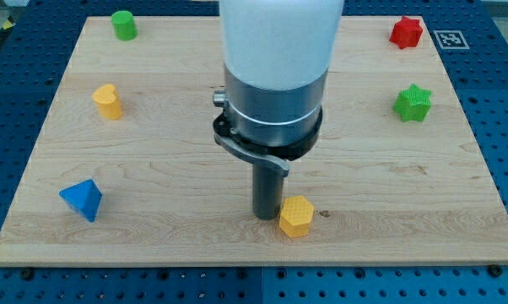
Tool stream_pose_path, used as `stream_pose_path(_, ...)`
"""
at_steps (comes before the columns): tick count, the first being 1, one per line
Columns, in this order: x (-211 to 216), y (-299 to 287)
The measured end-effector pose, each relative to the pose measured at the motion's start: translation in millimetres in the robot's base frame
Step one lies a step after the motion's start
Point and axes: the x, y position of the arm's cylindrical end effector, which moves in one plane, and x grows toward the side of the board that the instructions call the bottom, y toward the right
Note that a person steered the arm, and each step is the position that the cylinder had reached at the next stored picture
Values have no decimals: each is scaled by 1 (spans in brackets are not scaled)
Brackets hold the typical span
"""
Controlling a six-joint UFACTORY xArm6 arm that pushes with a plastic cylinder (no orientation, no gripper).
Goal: Move the arm towards the center of the board
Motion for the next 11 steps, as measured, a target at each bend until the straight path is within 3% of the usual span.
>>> stream_pose_path(3,-85,-189)
stream_pose_path(7,-97,-41)
stream_pose_path(11,-97,-24)
